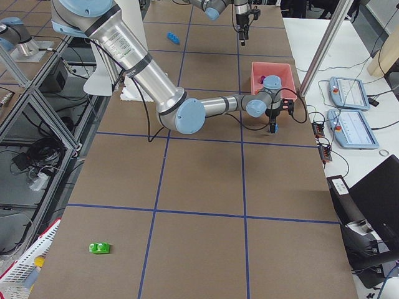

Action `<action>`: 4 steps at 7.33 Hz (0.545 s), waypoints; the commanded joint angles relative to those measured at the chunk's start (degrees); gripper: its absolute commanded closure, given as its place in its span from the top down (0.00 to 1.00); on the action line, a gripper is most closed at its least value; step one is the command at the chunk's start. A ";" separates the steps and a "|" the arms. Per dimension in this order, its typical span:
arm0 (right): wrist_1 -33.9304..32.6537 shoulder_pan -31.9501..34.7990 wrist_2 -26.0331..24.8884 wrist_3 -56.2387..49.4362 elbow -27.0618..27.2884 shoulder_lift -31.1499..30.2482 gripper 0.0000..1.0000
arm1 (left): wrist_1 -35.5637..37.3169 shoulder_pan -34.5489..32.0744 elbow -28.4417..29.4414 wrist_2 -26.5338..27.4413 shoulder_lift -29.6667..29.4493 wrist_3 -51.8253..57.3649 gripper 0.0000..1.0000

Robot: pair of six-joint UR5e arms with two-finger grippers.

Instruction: Put all blocks into box

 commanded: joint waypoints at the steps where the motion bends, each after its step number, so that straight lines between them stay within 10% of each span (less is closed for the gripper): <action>1: 1.22 -0.62 -0.19 -0.01 -0.96 0.08 0.48 | 1.31 0.01 -14.13 -0.45 16.58 8.10 1.00; 2: 3.58 -0.71 -0.19 -0.01 -2.01 0.08 0.00 | 1.14 0.45 -17.41 -0.18 23.97 11.71 1.00; 4: 3.44 1.55 1.38 0.60 0.68 0.08 0.00 | 0.61 7.35 -21.02 2.52 32.61 15.58 1.00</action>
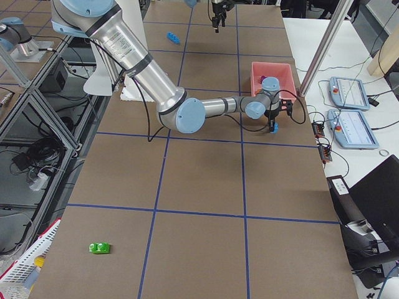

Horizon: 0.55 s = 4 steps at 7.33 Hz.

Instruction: Put all blocks into box

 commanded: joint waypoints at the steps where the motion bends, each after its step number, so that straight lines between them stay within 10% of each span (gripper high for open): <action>1: -1.75 4.25 5.10 0.87 2.69 1.74 0.00 | -0.25 5.90 -3.06 2.44 10.24 6.61 1.00; 4: -21.01 5.08 7.43 7.32 4.20 15.71 0.00 | -1.12 13.54 -3.33 2.01 19.30 7.18 1.00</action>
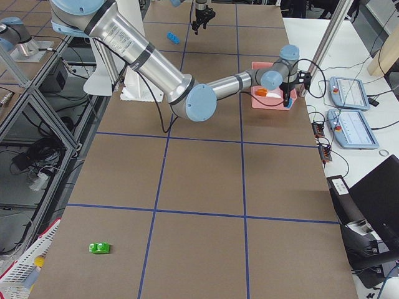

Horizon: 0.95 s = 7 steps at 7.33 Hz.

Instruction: Put all blocks into box

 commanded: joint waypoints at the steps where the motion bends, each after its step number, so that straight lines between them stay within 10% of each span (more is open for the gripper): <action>1: -3.14 -2.67 -1.27 6.15 -0.57 5.42 0.00 | -4.83 4.68 0.04 -0.17 7.55 0.28 1.00; 3: 6.40 -8.46 -7.41 11.24 -5.47 5.69 0.00 | -6.72 8.72 0.13 -0.43 9.43 -1.73 1.00; 4: 7.50 -9.62 -7.44 11.53 -6.54 5.61 0.99 | -6.72 11.61 0.30 -0.34 9.43 -3.57 1.00; 7: 7.25 -8.85 -3.25 12.50 -3.15 4.91 1.00 | -6.72 21.19 0.65 0.36 9.61 -10.17 1.00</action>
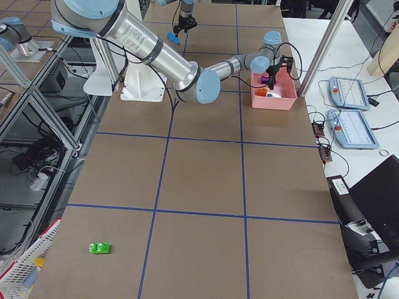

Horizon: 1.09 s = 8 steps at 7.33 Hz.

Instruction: Put all blocks into box

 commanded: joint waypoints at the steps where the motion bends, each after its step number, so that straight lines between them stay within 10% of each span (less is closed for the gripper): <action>1: -0.51 4.03 8.91 0.07 5.34 -2.83 1.00 | 0.07 5.38 0.54 0.65 0.28 -2.63 1.00; 5: -0.42 15.46 23.26 -2.04 23.25 -22.48 1.00 | -0.01 8.03 2.91 3.90 0.99 -2.54 0.98; 7: -0.42 21.97 29.70 -9.30 32.66 -36.10 1.00 | 0.07 8.03 2.91 3.82 0.99 -2.63 0.23; 8: -0.33 22.25 29.02 -10.82 36.62 -42.86 1.00 | 0.07 8.03 2.91 3.82 1.08 -2.63 0.00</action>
